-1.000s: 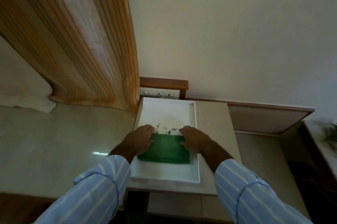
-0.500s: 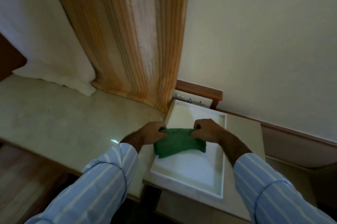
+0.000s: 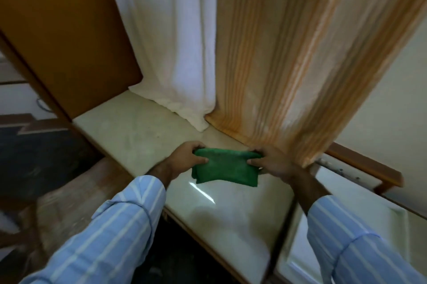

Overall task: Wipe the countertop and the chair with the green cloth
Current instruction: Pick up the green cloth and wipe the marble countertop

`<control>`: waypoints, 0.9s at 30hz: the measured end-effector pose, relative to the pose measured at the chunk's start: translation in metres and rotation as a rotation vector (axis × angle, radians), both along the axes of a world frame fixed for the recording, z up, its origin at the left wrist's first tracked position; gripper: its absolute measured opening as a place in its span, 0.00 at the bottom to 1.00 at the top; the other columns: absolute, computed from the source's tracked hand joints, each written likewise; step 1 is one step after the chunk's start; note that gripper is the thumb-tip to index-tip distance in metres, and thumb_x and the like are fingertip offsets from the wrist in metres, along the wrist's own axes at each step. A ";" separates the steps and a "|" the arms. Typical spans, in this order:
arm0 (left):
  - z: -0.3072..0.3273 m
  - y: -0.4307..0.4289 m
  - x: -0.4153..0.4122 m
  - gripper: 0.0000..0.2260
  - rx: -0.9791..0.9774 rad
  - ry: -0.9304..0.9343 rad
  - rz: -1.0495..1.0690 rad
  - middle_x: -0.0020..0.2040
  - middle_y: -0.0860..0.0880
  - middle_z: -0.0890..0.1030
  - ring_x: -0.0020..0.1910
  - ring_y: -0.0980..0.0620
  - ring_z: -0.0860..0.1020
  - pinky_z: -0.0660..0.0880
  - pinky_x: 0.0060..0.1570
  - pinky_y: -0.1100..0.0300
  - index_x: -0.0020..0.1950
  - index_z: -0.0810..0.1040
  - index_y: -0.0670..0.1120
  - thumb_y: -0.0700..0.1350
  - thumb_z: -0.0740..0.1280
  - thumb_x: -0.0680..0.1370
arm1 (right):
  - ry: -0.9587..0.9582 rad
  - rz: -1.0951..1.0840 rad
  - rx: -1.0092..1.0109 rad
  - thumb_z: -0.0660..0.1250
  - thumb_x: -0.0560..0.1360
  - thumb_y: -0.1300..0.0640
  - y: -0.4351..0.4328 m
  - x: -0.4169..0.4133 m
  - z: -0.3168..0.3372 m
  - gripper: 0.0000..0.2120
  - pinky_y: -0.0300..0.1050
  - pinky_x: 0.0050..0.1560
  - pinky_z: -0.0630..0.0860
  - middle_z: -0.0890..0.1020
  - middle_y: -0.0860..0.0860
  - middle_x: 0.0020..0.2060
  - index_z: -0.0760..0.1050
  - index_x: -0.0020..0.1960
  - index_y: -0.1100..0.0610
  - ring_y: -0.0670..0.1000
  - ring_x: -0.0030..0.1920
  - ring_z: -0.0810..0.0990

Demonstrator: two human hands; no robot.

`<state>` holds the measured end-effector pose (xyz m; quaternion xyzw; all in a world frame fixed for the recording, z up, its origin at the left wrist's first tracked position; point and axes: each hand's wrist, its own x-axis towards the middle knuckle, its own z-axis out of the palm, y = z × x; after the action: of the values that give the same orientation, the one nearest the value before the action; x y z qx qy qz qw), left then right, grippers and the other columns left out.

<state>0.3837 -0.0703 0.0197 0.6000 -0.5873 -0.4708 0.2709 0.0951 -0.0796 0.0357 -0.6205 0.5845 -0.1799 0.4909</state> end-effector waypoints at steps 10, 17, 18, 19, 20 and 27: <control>-0.074 -0.025 0.131 0.13 0.115 0.005 0.339 0.54 0.41 0.85 0.50 0.43 0.84 0.82 0.50 0.53 0.59 0.82 0.37 0.37 0.75 0.75 | -0.028 0.087 0.282 0.74 0.78 0.61 -0.059 0.134 -0.071 0.09 0.48 0.49 0.87 0.86 0.62 0.53 0.82 0.57 0.65 0.55 0.49 0.87; -0.126 -0.093 0.165 0.15 0.096 -0.344 0.300 0.59 0.44 0.84 0.58 0.44 0.81 0.72 0.55 0.63 0.62 0.82 0.42 0.41 0.73 0.75 | 0.113 0.234 0.439 0.76 0.77 0.57 -0.118 0.191 -0.137 0.10 0.54 0.48 0.88 0.87 0.64 0.48 0.81 0.53 0.63 0.58 0.41 0.89; -0.131 -0.104 0.166 0.15 0.081 -0.368 0.296 0.58 0.44 0.84 0.58 0.44 0.81 0.71 0.53 0.64 0.62 0.82 0.42 0.40 0.74 0.75 | 0.138 0.273 0.433 0.77 0.76 0.56 -0.124 0.197 -0.145 0.11 0.56 0.51 0.87 0.88 0.63 0.48 0.82 0.52 0.63 0.60 0.44 0.89; -0.138 -0.117 0.168 0.16 0.064 -0.381 0.304 0.58 0.43 0.84 0.57 0.44 0.81 0.70 0.52 0.65 0.62 0.81 0.43 0.40 0.74 0.74 | 0.167 0.329 0.409 0.77 0.75 0.53 -0.134 0.203 -0.158 0.13 0.59 0.54 0.86 0.88 0.61 0.48 0.83 0.51 0.62 0.60 0.47 0.89; -0.146 -0.130 0.170 0.17 0.063 -0.386 0.311 0.57 0.43 0.84 0.56 0.45 0.81 0.70 0.51 0.65 0.61 0.81 0.43 0.40 0.75 0.73 | 0.210 0.424 0.376 0.77 0.74 0.49 -0.143 0.208 -0.168 0.16 0.60 0.57 0.85 0.88 0.59 0.47 0.84 0.50 0.62 0.60 0.49 0.89; -0.203 -0.168 0.164 0.17 -0.084 -0.600 0.247 0.64 0.44 0.77 0.65 0.43 0.74 0.68 0.64 0.54 0.61 0.77 0.43 0.39 0.72 0.73 | 0.490 0.587 -0.010 0.60 0.74 0.26 -0.213 0.238 -0.202 0.30 0.45 0.37 0.70 0.75 0.48 0.29 0.75 0.34 0.52 0.49 0.32 0.74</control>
<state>0.5481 -0.2386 -0.1834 0.7670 -0.5827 -0.2119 0.1652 0.3330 -0.2923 -0.1662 -0.7885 0.4812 0.1192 0.3640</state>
